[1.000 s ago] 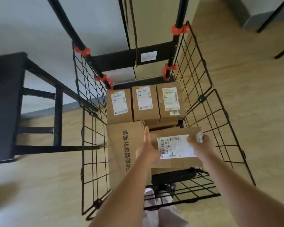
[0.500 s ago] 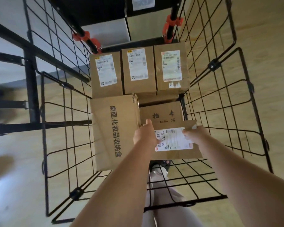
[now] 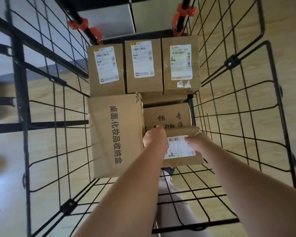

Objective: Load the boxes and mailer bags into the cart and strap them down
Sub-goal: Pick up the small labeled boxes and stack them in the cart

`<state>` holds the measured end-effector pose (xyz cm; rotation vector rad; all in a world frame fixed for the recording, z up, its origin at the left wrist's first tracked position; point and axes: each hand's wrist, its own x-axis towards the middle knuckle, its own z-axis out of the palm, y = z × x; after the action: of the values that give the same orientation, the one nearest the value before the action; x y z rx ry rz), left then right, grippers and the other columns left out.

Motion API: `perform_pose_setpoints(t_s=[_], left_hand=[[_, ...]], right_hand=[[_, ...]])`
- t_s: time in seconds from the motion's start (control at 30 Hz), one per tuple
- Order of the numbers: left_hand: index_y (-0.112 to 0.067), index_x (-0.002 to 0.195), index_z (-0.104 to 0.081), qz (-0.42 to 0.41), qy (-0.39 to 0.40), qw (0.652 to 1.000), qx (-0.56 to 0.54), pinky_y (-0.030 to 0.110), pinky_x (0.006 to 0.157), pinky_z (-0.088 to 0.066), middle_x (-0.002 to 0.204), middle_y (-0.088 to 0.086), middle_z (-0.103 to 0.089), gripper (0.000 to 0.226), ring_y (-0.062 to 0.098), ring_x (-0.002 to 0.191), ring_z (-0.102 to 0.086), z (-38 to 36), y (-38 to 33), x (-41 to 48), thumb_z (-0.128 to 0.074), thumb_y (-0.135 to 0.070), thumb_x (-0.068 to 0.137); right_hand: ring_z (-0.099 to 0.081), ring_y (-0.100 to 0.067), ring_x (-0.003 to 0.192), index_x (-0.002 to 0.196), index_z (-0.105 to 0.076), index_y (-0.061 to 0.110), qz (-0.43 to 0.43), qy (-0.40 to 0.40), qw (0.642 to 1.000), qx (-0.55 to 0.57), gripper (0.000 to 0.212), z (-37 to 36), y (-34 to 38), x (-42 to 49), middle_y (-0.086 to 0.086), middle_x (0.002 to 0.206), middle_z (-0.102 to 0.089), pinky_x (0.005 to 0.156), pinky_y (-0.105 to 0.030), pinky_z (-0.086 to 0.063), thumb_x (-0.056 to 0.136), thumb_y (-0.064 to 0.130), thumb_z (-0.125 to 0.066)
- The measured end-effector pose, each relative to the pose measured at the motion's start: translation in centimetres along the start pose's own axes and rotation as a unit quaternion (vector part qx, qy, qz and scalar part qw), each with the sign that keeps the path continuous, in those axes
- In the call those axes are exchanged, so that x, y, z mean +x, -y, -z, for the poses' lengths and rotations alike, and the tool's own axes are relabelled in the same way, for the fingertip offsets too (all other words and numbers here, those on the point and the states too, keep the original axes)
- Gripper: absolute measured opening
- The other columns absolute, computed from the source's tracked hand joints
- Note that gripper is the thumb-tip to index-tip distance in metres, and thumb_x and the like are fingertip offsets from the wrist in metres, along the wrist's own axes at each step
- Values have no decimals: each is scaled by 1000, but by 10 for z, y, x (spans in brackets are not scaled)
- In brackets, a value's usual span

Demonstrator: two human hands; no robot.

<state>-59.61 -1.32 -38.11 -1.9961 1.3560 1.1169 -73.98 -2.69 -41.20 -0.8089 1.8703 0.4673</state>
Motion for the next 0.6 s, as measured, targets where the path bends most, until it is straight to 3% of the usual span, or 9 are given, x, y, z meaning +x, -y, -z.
perform_pose_setpoints(t_s=[0.1,0.3,0.4,0.5,0.6], left_hand=[[-11,132,-41,-8,-1,1000,-8,33,61,-44,110,11,-61,53,29,102,-59,-1,-1,1,-69,-24,89],[-10,136,-38,-21,8,1000,-11,33,65,-47,110,11,-60,54,28,99,-59,2,2,-6,-65,-20,91],[-10,132,-42,-36,15,999,1,33,64,-46,92,7,-55,46,25,87,-54,10,0,-14,-63,-14,91],[-11,122,-54,-51,10,998,28,32,62,-44,78,3,-48,33,21,79,-51,22,-2,-27,-61,-9,90],[-12,119,-58,-60,-3,997,45,32,64,-43,83,4,-53,30,21,81,-54,34,0,-46,-61,-7,90]], right_hand=[[-50,-10,59,119,-52,1,-13,3,1000,-12,31,0,0,0,-5,81,-59,40,-17,-34,96,22,-54],[-51,-13,65,125,-50,2,-15,-2,1000,-1,36,-1,4,-8,-5,81,-58,49,-20,-39,93,18,-56],[-46,-12,60,115,-53,4,12,-17,1000,-20,26,3,9,-21,-4,77,-55,47,-19,-35,92,15,-56],[-49,-11,60,121,-51,8,63,-40,994,-79,29,9,14,-40,-2,79,-55,45,-20,-33,94,19,-55],[-55,-11,65,120,-56,13,125,-53,973,-188,26,14,20,-69,-2,89,-63,46,-20,-35,96,24,-54]])
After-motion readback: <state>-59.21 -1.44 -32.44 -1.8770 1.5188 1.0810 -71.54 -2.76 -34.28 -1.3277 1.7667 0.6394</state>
